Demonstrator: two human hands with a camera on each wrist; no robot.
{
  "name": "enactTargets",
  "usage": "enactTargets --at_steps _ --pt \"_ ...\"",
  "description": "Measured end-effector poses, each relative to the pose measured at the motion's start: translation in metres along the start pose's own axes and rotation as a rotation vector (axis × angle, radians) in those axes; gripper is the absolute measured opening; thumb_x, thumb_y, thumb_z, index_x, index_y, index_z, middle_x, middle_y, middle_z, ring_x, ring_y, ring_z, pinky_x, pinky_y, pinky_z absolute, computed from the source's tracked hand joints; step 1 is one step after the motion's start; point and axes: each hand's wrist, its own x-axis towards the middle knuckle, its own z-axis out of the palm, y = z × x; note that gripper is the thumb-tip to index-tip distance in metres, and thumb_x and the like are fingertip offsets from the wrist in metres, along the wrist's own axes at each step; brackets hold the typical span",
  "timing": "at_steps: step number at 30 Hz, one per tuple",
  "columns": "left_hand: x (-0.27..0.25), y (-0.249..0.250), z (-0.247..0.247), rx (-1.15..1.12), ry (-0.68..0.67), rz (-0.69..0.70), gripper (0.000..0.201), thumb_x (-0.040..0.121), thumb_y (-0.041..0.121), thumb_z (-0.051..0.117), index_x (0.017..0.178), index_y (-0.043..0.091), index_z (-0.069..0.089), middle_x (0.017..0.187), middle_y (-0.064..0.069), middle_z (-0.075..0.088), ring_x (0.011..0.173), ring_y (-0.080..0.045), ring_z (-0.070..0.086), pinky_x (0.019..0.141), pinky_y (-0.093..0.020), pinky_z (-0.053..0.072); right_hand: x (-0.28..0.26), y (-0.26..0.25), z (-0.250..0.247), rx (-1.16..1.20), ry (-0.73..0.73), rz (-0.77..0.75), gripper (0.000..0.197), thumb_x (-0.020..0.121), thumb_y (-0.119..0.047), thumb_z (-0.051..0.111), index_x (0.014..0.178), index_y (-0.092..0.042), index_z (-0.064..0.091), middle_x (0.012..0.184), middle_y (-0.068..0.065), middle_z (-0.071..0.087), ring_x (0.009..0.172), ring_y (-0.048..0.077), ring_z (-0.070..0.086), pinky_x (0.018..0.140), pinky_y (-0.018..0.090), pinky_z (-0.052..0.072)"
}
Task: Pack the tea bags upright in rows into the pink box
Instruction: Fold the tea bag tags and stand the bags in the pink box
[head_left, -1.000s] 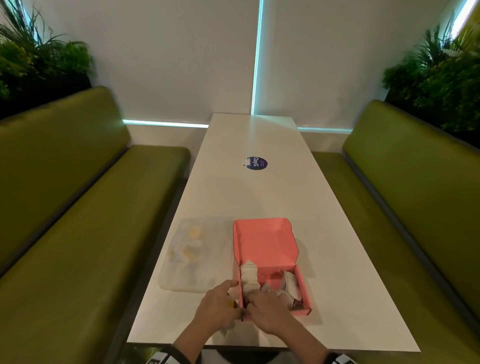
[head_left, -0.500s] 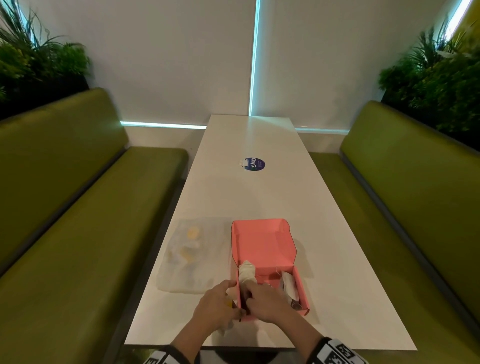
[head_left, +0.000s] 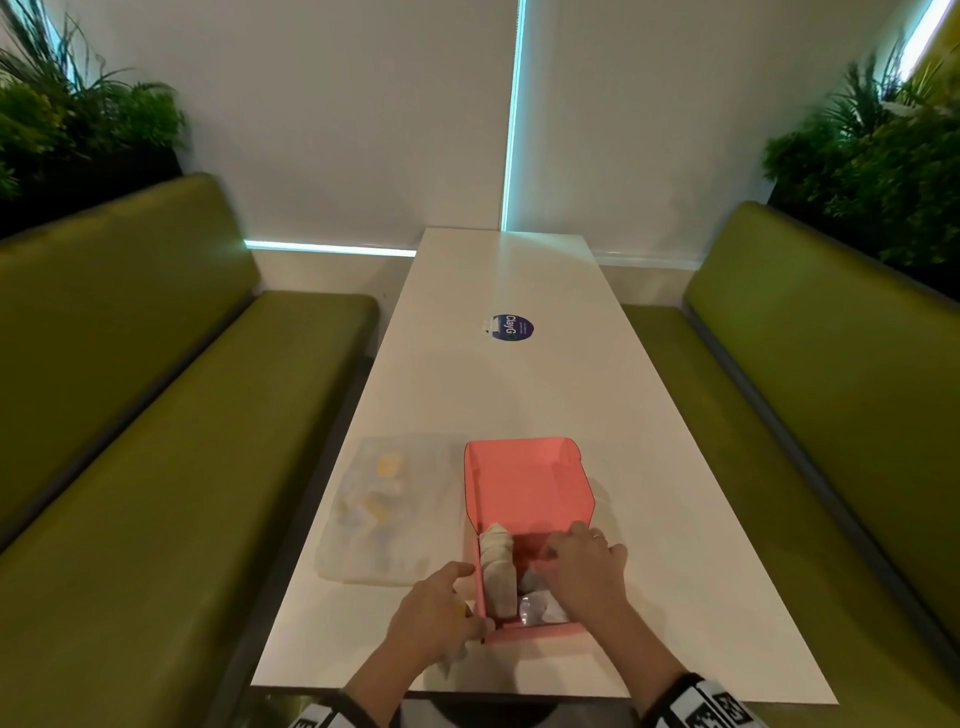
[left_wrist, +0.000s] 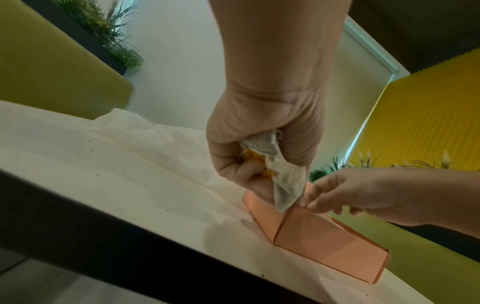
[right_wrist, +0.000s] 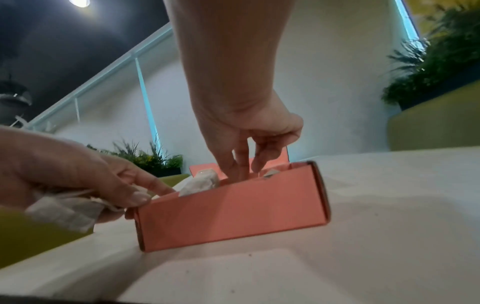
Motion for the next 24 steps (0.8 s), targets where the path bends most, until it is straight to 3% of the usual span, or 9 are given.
enactTargets --at_steps 2,4,8,11,14,17,20,22,24 --pt "-0.001 0.0 0.0 0.007 -0.002 0.001 0.067 0.077 0.035 0.074 0.134 0.03 0.04 0.103 0.006 0.056 0.093 -0.01 0.053 0.084 -0.023 0.044 -0.002 0.003 0.008 -0.085 -0.07 -0.06 0.03 0.091 -0.041 0.048 0.118 -0.033 0.058 0.126 0.0 0.04 0.125 0.024 0.035 0.093 0.04 0.026" --pt "-0.001 0.001 0.0 0.028 -0.004 0.003 0.067 0.077 0.036 0.073 0.135 0.03 0.039 0.112 0.005 0.056 0.098 -0.012 0.053 0.088 -0.024 0.044 -0.005 0.003 0.014 -0.131 -0.083 -0.089 0.03 0.091 -0.038 0.048 0.118 -0.033 0.058 0.128 0.002 0.037 0.126 0.026 0.031 0.092 0.04 0.024" --pt "0.0 0.001 0.0 0.041 -0.007 0.0 0.069 0.077 0.036 0.073 0.136 0.03 0.038 0.13 0.001 0.053 0.108 -0.014 0.053 0.09 -0.025 0.044 -0.005 -0.003 0.021 -0.062 0.093 -0.078 0.021 0.087 -0.039 0.056 0.101 -0.029 0.067 0.115 0.004 0.049 0.119 0.03 0.042 0.083 0.04 0.025" --pt "0.0 0.001 0.0 0.047 -0.003 0.007 0.069 0.077 0.036 0.073 0.136 0.029 0.038 0.132 0.0 0.052 0.115 -0.016 0.052 0.095 -0.027 0.043 -0.003 -0.002 0.021 -0.052 0.031 -0.04 0.025 0.092 -0.039 0.048 0.11 -0.028 0.062 0.123 -0.001 0.043 0.123 0.023 0.035 0.086 0.038 0.022" --pt "0.0 0.001 0.0 0.048 0.012 0.015 0.067 0.077 0.035 0.073 0.135 0.029 0.039 0.129 0.0 0.053 0.112 -0.015 0.053 0.092 -0.026 0.044 0.0 0.002 0.011 0.046 0.065 0.032 0.021 0.088 -0.038 0.052 0.104 -0.029 0.063 0.117 -0.005 0.044 0.117 0.017 0.039 0.079 0.033 0.02" --pt "0.001 -0.002 0.002 0.04 0.034 0.026 0.064 0.075 0.036 0.075 0.131 0.031 0.042 0.114 0.003 0.058 0.108 -0.014 0.054 0.089 -0.025 0.045 0.002 0.008 -0.007 0.375 0.204 0.091 0.009 0.088 -0.03 0.057 0.09 -0.022 0.059 0.096 -0.006 0.054 0.099 0.016 0.05 0.078 0.028 0.029" --pt "0.001 0.002 -0.004 0.015 0.068 0.035 0.035 0.077 0.033 0.072 0.107 0.03 0.054 0.101 0.007 0.057 0.096 -0.012 0.057 0.082 -0.026 0.05 0.001 0.018 -0.023 0.84 0.263 0.088 0.01 0.09 -0.017 0.059 0.089 -0.012 0.051 0.076 -0.002 0.059 0.075 0.019 0.058 0.064 0.016 0.039" --pt "0.001 0.009 -0.01 0.035 0.12 0.069 0.01 0.082 0.028 0.067 0.084 0.029 0.057 0.1 0.007 0.06 0.09 -0.01 0.057 0.08 -0.023 0.049 0.0 0.021 -0.029 1.009 0.219 0.109 0.009 0.09 -0.017 0.059 0.092 -0.014 0.051 0.081 0.002 0.064 0.079 0.023 0.062 0.069 0.026 0.048" --pt "0.002 0.018 -0.015 0.035 0.172 0.125 0.008 0.086 0.029 0.062 0.079 0.029 0.058 0.098 0.007 0.064 0.088 -0.008 0.058 0.076 -0.02 0.047 -0.003 0.022 -0.036 1.108 0.133 0.069 0.007 0.089 -0.015 0.061 0.09 -0.016 0.054 0.082 0.008 0.069 0.078 0.026 0.066 0.073 0.038 0.053"
